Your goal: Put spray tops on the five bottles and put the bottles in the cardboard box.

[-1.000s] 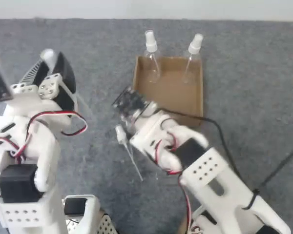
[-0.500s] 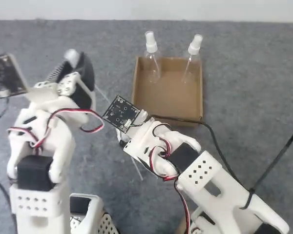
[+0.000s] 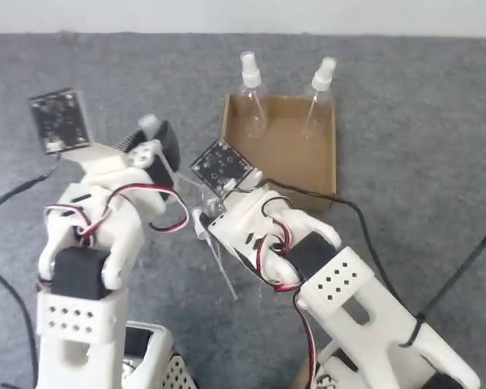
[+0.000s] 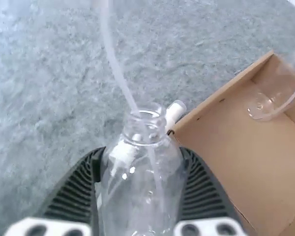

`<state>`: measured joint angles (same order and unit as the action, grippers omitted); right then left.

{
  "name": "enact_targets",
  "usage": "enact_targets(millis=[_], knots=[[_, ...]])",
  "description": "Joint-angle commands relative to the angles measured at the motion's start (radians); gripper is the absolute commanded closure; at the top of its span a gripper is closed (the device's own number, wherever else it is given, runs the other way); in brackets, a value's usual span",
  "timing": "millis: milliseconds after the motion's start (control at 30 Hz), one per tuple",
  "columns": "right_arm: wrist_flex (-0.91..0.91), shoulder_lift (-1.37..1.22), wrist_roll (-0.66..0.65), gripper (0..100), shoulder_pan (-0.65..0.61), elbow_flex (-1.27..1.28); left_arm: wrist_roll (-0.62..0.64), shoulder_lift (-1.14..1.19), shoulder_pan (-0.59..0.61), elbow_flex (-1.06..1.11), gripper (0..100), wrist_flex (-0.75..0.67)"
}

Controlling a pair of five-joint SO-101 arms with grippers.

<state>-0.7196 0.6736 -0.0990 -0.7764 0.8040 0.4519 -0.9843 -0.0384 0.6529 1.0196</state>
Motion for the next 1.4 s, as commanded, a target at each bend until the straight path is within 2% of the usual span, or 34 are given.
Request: enact_targets(millis=[0,167,267,400,533,667,800,1267,1367], knots=[[0.137,0.045,0.058,99.3,0.013,0.032,-0.066,-0.015,-0.055,0.053,99,-0.051],[0.306,0.045,-0.02,99.3,0.018,0.132,-0.11,-0.017,-0.117,0.09,99,-0.06],[0.328,0.045,-0.06,99.3,0.013,0.164,-0.112,-0.017,-0.115,0.108,99,-0.057],[0.403,0.045,-0.026,99.3,0.013,0.193,-0.114,-0.017,-0.117,0.148,99,-0.063],[0.596,0.045,0.086,99.3,0.018,0.282,-0.155,-0.017,-0.098,0.176,99,-0.104],[0.773,0.045,0.091,99.3,0.021,0.37,-0.176,-0.015,-0.092,0.211,99,-0.106],[0.889,0.045,0.091,99.3,0.036,0.414,-0.204,-0.015,-0.155,0.24,99,-0.104],[0.914,0.047,0.094,99.3,0.085,0.439,-0.245,-0.009,-0.167,0.255,99,-0.095],[0.914,0.047,0.094,99.3,0.085,0.44,-0.279,-0.011,-0.175,0.209,95,-0.049]])
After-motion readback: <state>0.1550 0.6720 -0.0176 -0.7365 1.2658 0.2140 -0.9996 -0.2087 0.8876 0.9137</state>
